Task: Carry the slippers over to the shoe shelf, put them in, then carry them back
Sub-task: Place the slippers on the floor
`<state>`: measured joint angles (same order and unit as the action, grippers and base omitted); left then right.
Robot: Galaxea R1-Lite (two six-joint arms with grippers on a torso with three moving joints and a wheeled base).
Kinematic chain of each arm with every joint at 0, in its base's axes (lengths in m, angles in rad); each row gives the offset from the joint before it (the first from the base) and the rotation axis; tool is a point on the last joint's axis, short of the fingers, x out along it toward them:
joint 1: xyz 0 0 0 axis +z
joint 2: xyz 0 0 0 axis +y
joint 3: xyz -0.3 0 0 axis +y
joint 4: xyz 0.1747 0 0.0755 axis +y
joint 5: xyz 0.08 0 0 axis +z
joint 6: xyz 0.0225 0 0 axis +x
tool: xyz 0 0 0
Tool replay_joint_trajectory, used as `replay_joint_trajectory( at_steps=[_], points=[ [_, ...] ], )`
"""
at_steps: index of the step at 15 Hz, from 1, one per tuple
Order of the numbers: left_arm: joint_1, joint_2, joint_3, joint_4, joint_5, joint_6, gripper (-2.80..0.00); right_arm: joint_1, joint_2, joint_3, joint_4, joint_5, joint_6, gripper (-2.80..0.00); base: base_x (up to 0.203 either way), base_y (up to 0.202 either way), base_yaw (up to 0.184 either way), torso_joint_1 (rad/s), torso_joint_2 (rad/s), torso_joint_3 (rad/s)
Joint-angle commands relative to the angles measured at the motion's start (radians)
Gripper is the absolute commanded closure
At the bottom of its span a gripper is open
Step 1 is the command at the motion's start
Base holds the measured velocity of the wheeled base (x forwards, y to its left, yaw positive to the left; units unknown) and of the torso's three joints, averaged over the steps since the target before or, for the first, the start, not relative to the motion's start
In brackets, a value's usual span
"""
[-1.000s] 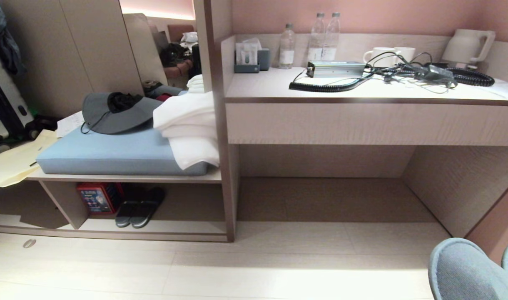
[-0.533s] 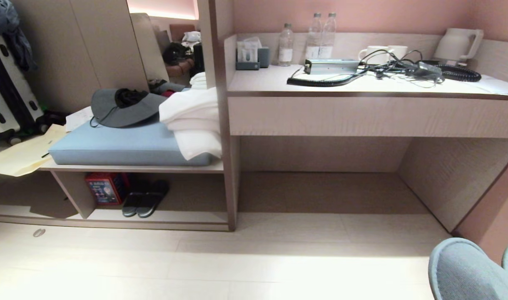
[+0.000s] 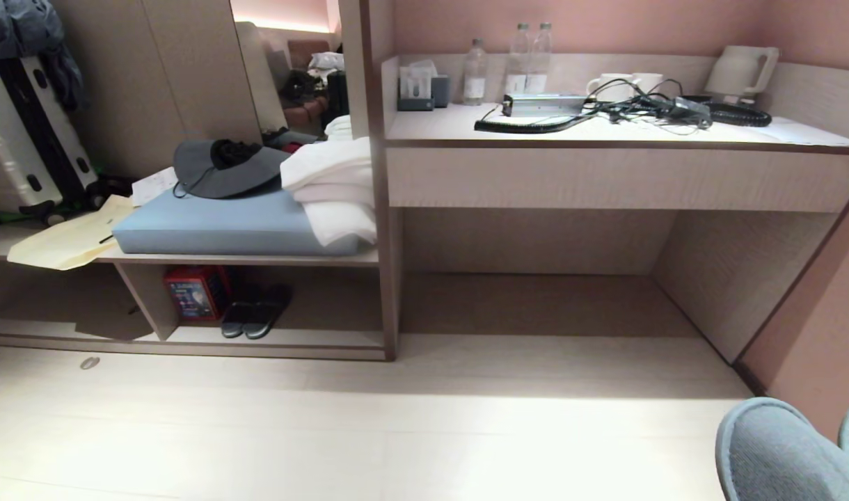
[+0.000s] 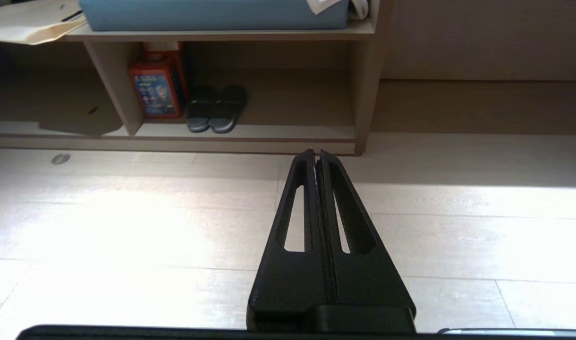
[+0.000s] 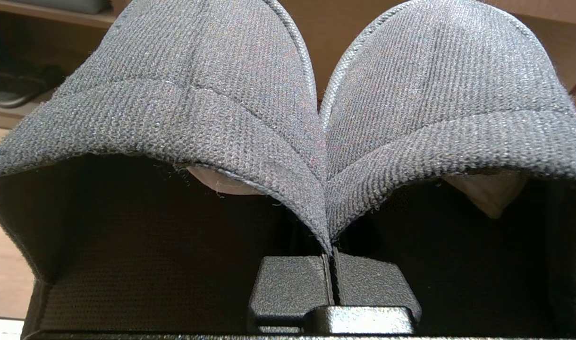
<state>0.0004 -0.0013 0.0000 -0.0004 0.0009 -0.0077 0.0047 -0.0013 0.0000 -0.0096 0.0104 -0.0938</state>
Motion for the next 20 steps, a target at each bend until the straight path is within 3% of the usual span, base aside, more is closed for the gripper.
replay_joint_trajectory(
  at_steps=[1,5,20],
  points=[
    [0.000,0.000,0.000,0.000,0.001,0.000,0.00,0.000,0.001,0.002,0.000,0.000,0.000,0.00,-0.126,0.000,-0.002,-0.004,0.00,0.004],
    [0.001,0.001,0.000,-0.001,0.001,0.000,0.00,0.000,0.001,0.001,-0.001,0.000,0.000,0.00,0.000,0.000,0.000,0.001,0.00,-0.026],
    [0.001,0.001,0.000,-0.001,0.001,-0.003,0.00,0.000,0.001,0.002,0.002,0.000,0.017,0.00,0.000,0.000,0.000,0.002,0.00,-0.194]
  ],
)
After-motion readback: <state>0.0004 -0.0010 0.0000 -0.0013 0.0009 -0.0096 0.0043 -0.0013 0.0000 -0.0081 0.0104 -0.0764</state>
